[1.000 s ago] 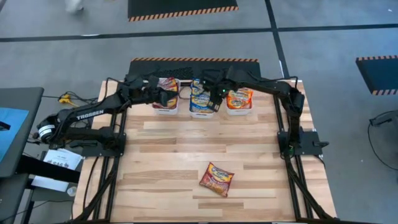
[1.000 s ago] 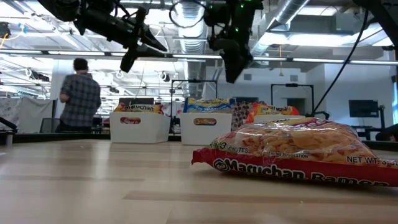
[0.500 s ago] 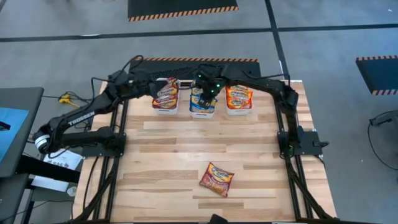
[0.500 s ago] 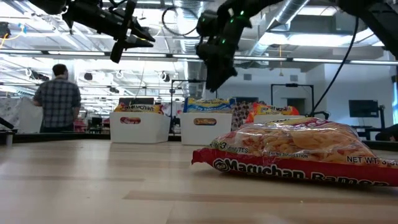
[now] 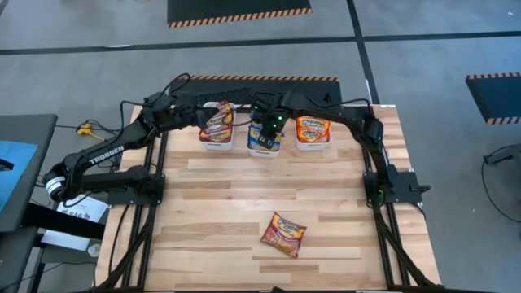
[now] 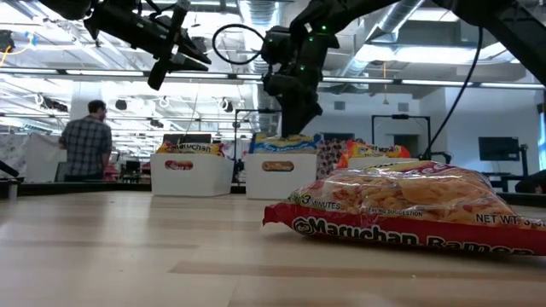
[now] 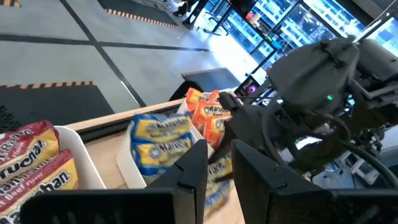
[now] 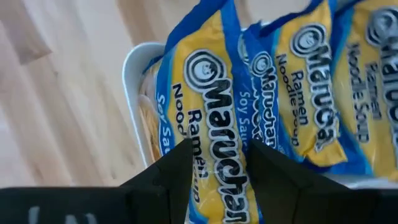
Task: Sort Maruchan noodles
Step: Put the blue noodle pack into the top middle white bin, then put the red noodle pack into the top left white bin
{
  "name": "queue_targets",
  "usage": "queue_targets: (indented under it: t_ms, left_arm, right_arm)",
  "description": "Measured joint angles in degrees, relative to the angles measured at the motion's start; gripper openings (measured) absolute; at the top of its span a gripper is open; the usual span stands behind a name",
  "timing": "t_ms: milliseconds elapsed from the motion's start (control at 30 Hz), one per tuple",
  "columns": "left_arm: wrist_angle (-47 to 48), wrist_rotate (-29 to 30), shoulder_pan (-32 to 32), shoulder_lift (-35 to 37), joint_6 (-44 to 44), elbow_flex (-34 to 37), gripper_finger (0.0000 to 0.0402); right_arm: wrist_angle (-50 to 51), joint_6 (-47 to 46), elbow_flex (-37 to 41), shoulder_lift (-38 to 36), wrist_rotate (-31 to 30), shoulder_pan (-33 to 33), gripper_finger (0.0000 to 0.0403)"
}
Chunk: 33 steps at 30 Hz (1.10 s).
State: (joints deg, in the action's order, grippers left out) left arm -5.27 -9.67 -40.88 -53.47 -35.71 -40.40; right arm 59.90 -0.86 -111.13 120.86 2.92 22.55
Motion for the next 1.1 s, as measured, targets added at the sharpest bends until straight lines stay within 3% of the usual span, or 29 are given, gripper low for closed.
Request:
queue_targets:
  t_ms: [367, 567, 867, 1100]
  left_arm:
    - [0.02, 1.6, 0.0, 0.0, 1.47, 0.0, 0.0059]
    - [0.02, 1.59, 0.0, 0.0, 1.07, 0.0, 0.0059]
    - [0.02, 1.57, 0.0, 0.0, 0.57, 0.0, 0.0059]
    - [0.45, 4.85, -0.01, 0.0, 0.57, 0.0, 0.0059]
  right_arm:
    - [-0.38, 1.09, 0.04, 0.38, -2.21, -0.97, 0.0175]
    - [-0.13, 0.89, 0.11, -3.55, -2.53, -0.95, 0.0175]
    - [-1.54, -0.68, -0.02, -3.81, 14.2, -2.92, 0.0175]
    - [-1.05, -0.72, 0.13, 0.16, 20.54, -4.35, 0.0175]
